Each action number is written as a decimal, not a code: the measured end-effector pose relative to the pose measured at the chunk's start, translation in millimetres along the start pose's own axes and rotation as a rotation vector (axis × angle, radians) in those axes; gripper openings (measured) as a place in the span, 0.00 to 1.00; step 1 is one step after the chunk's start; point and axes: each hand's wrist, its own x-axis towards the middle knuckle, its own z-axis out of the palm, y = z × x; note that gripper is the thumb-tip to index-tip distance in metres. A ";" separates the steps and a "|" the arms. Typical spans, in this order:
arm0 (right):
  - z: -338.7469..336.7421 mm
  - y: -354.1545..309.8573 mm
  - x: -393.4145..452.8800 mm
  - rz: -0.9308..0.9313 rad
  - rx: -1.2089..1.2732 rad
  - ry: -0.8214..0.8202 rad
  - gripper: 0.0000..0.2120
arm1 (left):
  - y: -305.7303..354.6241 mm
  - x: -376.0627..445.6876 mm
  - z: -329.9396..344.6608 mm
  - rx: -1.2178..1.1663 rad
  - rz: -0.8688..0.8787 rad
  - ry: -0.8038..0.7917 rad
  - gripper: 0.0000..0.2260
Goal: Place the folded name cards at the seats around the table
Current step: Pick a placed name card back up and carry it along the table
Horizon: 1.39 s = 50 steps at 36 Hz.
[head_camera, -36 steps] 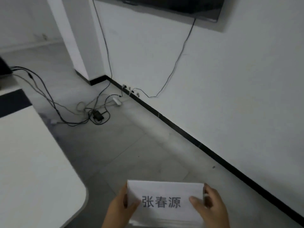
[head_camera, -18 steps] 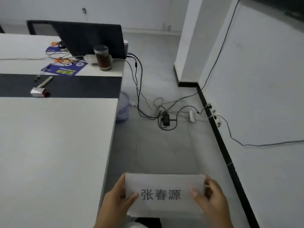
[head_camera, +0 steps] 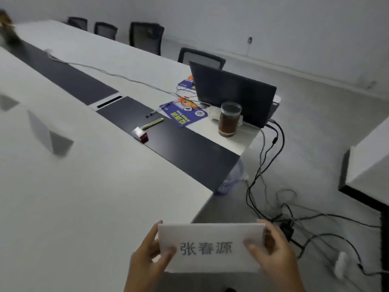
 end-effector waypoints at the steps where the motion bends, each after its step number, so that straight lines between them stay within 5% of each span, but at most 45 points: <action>1: 1.7 -6.0 19.4 -0.035 0.004 -0.057 0.19 | 3.7 3.8 4.8 -0.005 -0.020 0.067 0.29; 10: 62.8 -29.2 135.3 -0.249 -0.010 -0.596 0.23 | 19.5 19.6 12.1 -0.096 -0.239 0.537 0.28; 16: 125.3 -43.0 165.0 -0.249 -0.008 -0.785 0.19 | 15.3 32.5 -7.1 -0.070 -0.299 0.717 0.28; 28: 194.1 -62.8 205.8 -0.416 -0.135 -0.888 0.16 | 4.3 75.5 -34.6 -0.096 -0.352 0.903 0.30; 32: 197.9 -58.5 221.2 -0.667 -0.305 -0.778 0.34 | 16.3 83.7 -36.9 0.037 -0.353 1.014 0.30; 35: 198.8 -55.1 229.4 -0.587 -0.243 -0.933 0.46 | 20.3 88.4 -31.4 0.105 -0.343 1.050 0.26; 39: 201.5 -55.4 238.1 -0.635 -0.148 -0.954 0.35 | 36.3 93.3 -21.2 0.190 -0.353 1.141 0.24; 42: 198.6 -65.6 249.8 -0.651 -0.070 -0.999 0.30 | 52.6 99.5 -10.2 0.195 -0.329 1.270 0.10; 50: 176.4 -116.2 323.9 -0.742 0.131 -0.921 0.30 | 101.0 173.0 35.8 -0.044 -0.052 1.456 0.13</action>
